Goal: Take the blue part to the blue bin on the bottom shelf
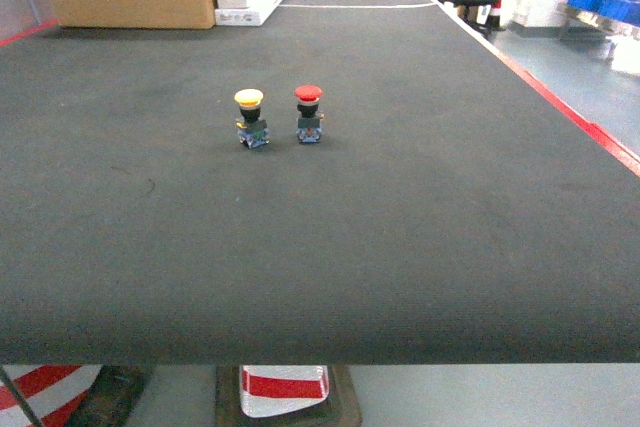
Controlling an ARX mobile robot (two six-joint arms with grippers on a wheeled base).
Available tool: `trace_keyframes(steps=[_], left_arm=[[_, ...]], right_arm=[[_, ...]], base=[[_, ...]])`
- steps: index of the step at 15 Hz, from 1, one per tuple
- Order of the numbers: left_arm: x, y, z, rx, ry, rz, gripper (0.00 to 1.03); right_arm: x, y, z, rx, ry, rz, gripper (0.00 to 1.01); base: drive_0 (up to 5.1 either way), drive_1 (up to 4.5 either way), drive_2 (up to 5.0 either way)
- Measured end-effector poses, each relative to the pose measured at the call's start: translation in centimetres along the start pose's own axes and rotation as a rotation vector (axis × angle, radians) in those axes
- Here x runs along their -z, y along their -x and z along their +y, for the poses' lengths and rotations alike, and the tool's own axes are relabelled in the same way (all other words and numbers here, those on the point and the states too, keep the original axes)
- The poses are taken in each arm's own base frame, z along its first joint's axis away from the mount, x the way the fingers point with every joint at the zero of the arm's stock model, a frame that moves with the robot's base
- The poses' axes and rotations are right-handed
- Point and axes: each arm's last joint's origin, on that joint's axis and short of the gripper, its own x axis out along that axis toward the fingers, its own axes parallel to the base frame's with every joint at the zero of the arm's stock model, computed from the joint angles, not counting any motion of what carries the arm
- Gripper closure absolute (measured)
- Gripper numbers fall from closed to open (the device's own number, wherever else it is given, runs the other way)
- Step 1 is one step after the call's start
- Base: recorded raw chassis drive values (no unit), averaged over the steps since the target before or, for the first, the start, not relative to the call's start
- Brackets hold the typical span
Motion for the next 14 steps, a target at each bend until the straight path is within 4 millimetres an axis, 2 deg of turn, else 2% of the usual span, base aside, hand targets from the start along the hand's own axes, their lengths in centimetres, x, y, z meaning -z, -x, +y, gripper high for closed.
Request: trace_keyframes(steps=[6,14], left_arm=[[-0.01,0.01,0.01,-0.002,0.001,-0.001,0.59],[-0.01,0.01,0.01,-0.002,0.001,-0.001,0.59]], right_arm=[[0.01,0.00,0.00,0.000,0.000,0.001,0.03],[0.00,0.00,0.00,0.000,0.000,0.000,0.03]], base=[[0.0,0.00,0.0],[-1.6,-1.62,-1.6]])
